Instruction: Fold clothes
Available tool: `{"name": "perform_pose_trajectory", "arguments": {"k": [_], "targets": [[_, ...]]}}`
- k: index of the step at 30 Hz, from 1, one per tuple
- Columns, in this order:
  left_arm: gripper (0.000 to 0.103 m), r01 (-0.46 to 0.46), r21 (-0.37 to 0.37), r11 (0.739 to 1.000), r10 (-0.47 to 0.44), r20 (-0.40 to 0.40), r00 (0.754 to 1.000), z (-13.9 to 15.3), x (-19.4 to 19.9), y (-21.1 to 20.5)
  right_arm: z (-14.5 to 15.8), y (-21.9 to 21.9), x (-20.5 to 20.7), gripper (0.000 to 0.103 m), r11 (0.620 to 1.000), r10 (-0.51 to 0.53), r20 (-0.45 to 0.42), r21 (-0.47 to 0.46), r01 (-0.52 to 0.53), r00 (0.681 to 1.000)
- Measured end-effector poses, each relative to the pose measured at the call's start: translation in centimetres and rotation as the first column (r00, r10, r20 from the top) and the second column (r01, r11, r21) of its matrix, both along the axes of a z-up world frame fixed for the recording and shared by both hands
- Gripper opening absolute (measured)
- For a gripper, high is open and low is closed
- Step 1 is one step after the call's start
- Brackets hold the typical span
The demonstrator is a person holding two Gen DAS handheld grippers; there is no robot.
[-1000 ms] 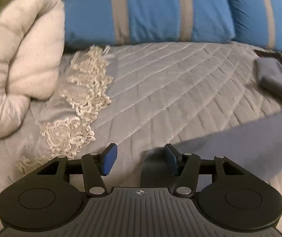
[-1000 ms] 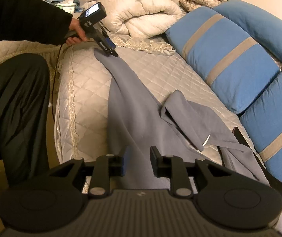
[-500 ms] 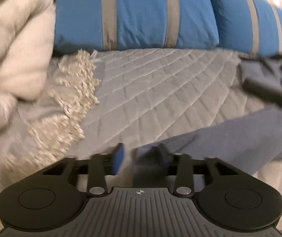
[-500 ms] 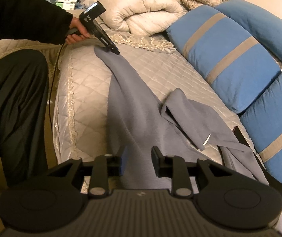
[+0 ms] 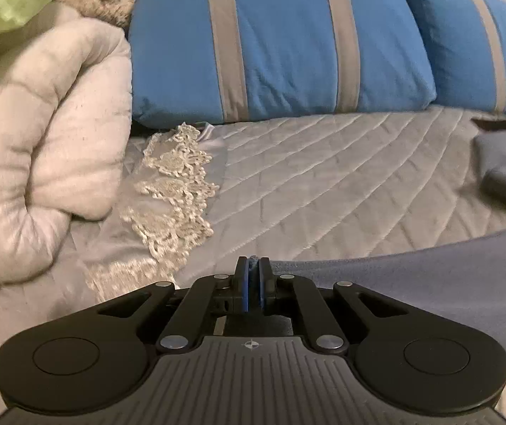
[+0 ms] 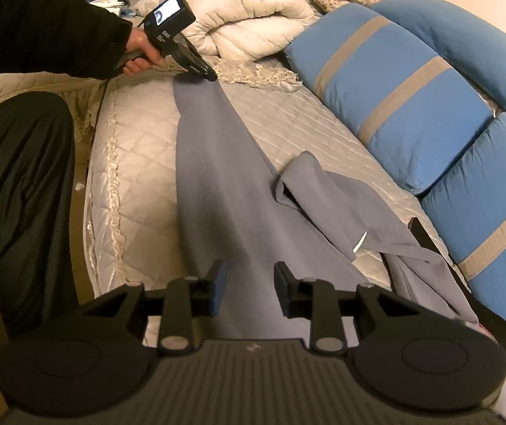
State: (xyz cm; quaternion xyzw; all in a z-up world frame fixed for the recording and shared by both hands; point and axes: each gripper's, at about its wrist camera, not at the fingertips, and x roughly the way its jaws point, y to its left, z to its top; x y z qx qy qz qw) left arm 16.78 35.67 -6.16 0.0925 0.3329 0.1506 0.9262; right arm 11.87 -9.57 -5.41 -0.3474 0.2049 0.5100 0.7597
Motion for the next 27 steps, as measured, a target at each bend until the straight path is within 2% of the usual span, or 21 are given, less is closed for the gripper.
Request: {"name": "perform_pose_trajectory", "arguments": {"k": [5, 8, 11, 12, 13, 16, 19, 22, 24, 26, 27], "targets": [[0.006, 0.014, 0.118, 0.993, -0.009, -0.043, 0.999, -0.2, 1.5, -1.2, -0.2, 0.1, -0.2, 0.050, 1.000, 0.001, 0.015, -0.016, -0.001, 1.000], [0.013, 0.030, 0.172, 0.985, -0.012, -0.107, 0.994, -0.8, 2.6, -1.8, -0.3, 0.0, -0.4, 0.052, 1.000, 0.010, 0.025, -0.025, -0.009, 1.000], [0.032, -0.005, 0.193, 0.981, 0.019, -0.069, 0.997, -0.5, 1.9, -1.6, -0.7, -0.1, -0.8, 0.056, 0.999, 0.023, 0.044, -0.037, -0.021, 0.999], [0.046, -0.012, 0.189, 0.982, 0.022, -0.048, 0.999, -0.3, 1.3, -1.5, -0.9, -0.1, -1.1, 0.057, 0.998, 0.029, 0.060, -0.049, -0.026, 0.998], [0.055, -0.010, 0.180, 0.984, 0.017, -0.038, 0.999, 0.0, 0.7, -1.4, -1.2, -0.1, -1.4, 0.057, 0.998, 0.037, 0.084, -0.063, -0.032, 0.996], [0.060, 0.051, 0.178, 0.983, -0.043, -0.045, 0.998, 0.5, -1.4, -1.9, -2.4, 0.1, -2.8, 0.066, 0.993, 0.070, 0.168, -0.110, -0.052, 0.983], [0.068, 0.153, 0.247, 0.957, -0.133, -0.098, 0.986, 0.3, -3.7, -3.5, -3.9, 0.6, -4.3, 0.069, 0.986, 0.098, 0.239, -0.157, -0.062, 0.966], [0.069, 0.244, 0.307, 0.920, -0.205, -0.154, 0.967, -0.1, -5.5, -5.4, -5.9, 1.3, -5.4, 0.070, 0.973, 0.124, 0.311, -0.226, -0.053, 0.942], [0.069, 0.276, 0.297, 0.914, -0.237, -0.160, 0.958, 0.1, -6.3, -6.2, -7.6, 2.0, -6.0, 0.070, 0.958, 0.147, 0.370, -0.283, -0.039, 0.917], [0.070, 0.305, 0.283, 0.909, -0.268, -0.163, 0.950, 0.1, -6.7, -6.7, -9.4, 2.6, -6.5, 0.070, 0.946, 0.184, 0.462, -0.322, -0.029, 0.868], [0.070, 0.326, 0.285, 0.901, -0.286, -0.174, 0.942, -0.1, -6.7, -7.1, -10.2, 3.0, -6.9, 0.071, 0.945, 0.194, 0.520, -0.326, -0.016, 0.832]]}}
